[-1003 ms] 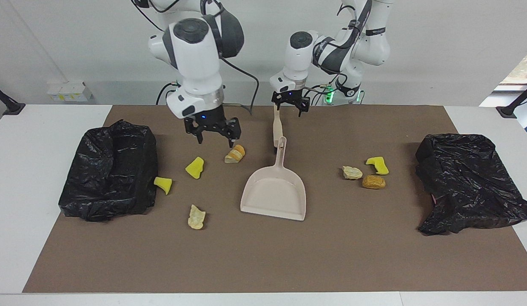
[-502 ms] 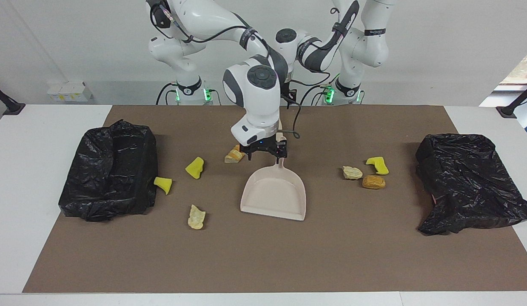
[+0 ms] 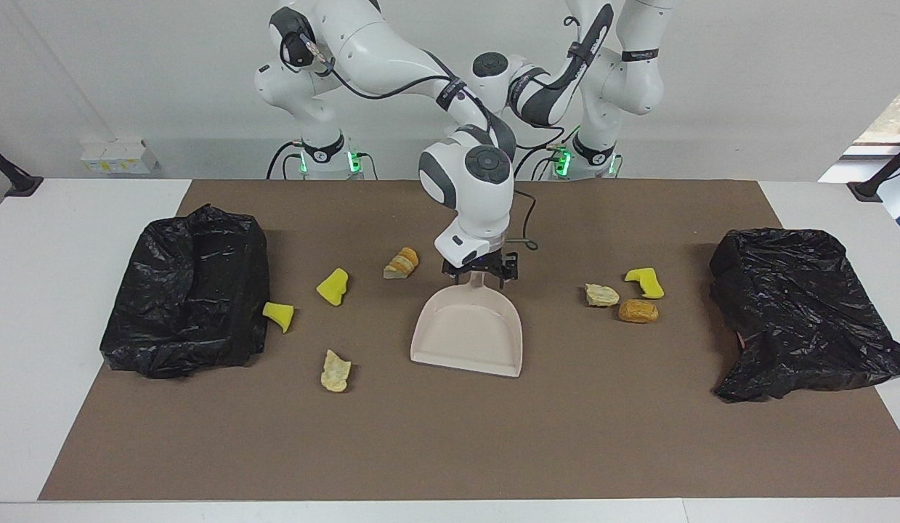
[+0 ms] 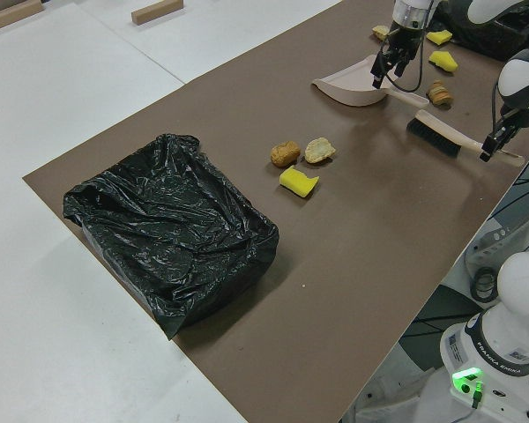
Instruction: Sweep and dump trash in bin
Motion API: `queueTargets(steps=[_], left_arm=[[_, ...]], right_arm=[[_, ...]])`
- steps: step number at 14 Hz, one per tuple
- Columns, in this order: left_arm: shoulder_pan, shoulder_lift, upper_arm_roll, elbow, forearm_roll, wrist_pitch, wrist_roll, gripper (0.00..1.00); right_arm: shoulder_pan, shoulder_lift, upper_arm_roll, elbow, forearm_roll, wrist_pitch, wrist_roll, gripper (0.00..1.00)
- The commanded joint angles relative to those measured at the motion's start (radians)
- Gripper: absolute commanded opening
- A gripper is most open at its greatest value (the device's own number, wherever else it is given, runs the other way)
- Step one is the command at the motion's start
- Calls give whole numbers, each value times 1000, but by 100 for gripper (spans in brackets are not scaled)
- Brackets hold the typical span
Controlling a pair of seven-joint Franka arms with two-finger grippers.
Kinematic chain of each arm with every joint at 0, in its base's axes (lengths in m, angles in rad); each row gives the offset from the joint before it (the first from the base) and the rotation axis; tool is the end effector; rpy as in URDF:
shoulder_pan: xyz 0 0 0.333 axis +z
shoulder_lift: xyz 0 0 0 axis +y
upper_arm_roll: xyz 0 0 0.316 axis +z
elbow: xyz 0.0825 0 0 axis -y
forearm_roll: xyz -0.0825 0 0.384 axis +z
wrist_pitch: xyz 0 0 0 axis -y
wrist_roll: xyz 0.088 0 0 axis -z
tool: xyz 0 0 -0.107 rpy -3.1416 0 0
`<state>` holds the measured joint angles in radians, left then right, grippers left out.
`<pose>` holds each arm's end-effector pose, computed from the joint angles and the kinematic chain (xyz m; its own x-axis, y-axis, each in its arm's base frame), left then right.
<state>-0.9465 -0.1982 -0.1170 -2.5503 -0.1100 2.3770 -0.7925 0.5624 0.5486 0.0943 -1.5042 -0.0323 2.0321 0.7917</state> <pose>0.2135 -0.3848 0.3419 0.9815 -0.1899 -0.0235 -0.1885 -0.9806 0.0545 0.5613 0.4173 0.3472 0.9907 -0.1332 -0.0273 -0.1333 -0.9911 -0.0014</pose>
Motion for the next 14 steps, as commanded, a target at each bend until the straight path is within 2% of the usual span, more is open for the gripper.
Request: queueTargets(steps=[1, 5, 7, 11, 14], left_arm=[[23, 3, 2, -13, -8, 21, -27, 0], [70, -26, 8, -8, -8, -56, -5, 0], [126, -53, 10, -10, -7, -100, 4, 0], [231, -50, 11, -11, 7, -124, 93, 0], [346, -50, 13, -5, 62, -124, 139, 0]], right_arm=[[10, -2, -1, -24, 9, 28, 4, 100], [16, -6, -1, -24, 11, 22, 29, 97], [13, -19, -1, -13, 11, -4, 50, 97], [14, -41, 1, -14, 14, -41, 116, 97], [14, -85, 12, -105, 100, -18, 116, 96]])
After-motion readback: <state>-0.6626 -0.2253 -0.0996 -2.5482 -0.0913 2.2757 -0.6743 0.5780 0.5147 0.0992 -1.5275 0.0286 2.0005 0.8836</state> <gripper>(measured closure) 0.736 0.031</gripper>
